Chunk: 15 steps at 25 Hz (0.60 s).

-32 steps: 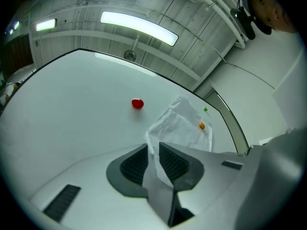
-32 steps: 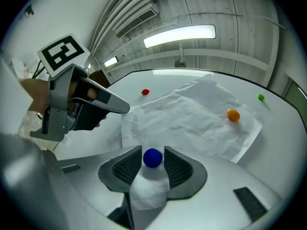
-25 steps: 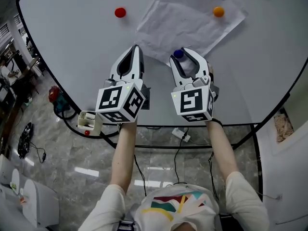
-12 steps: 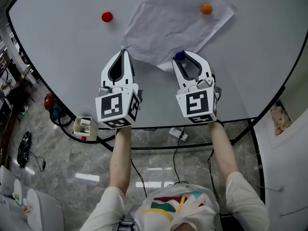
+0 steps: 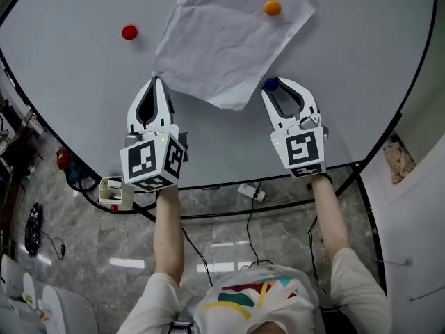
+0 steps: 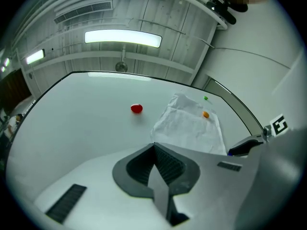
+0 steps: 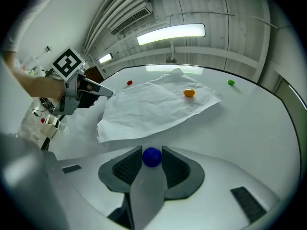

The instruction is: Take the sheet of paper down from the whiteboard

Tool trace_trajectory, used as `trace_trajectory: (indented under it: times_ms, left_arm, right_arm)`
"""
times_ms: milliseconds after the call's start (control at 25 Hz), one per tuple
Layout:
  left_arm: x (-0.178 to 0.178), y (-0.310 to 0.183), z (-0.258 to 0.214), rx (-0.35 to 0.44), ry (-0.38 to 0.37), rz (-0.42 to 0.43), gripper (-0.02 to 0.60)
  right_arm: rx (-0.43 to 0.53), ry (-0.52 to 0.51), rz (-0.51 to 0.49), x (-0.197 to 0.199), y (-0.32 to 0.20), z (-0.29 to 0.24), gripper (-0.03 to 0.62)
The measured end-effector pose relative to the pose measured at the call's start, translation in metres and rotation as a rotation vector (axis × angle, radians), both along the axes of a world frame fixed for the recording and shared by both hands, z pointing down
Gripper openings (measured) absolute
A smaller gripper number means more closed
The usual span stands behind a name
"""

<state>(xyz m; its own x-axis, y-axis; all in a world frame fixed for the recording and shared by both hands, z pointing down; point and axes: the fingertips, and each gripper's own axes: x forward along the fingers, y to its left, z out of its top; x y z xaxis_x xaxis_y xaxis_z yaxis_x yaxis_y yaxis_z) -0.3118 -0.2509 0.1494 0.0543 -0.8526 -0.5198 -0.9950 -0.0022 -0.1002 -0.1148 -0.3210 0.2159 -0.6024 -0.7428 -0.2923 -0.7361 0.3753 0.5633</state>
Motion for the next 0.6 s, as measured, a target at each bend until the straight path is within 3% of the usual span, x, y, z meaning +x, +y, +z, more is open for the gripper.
trace_trajectory:
  times_ms: [240,400,600]
  left_arm:
    - [0.001,-0.004,0.004,-0.011,0.005,-0.003,0.044]
    - [0.003,-0.004,0.004,-0.012,0.000,-0.012,0.044]
    - [0.000,-0.007,0.003,-0.009,0.016,-0.012,0.044]
  right_arm:
    - [0.068,-0.058,0.001,0.017,0.019,-0.031,0.135]
    - [0.200,-0.117,-0.045,0.028,0.043,-0.093,0.152]
    - [0.216,-0.036,-0.002,0.018,0.031,-0.148,0.150]
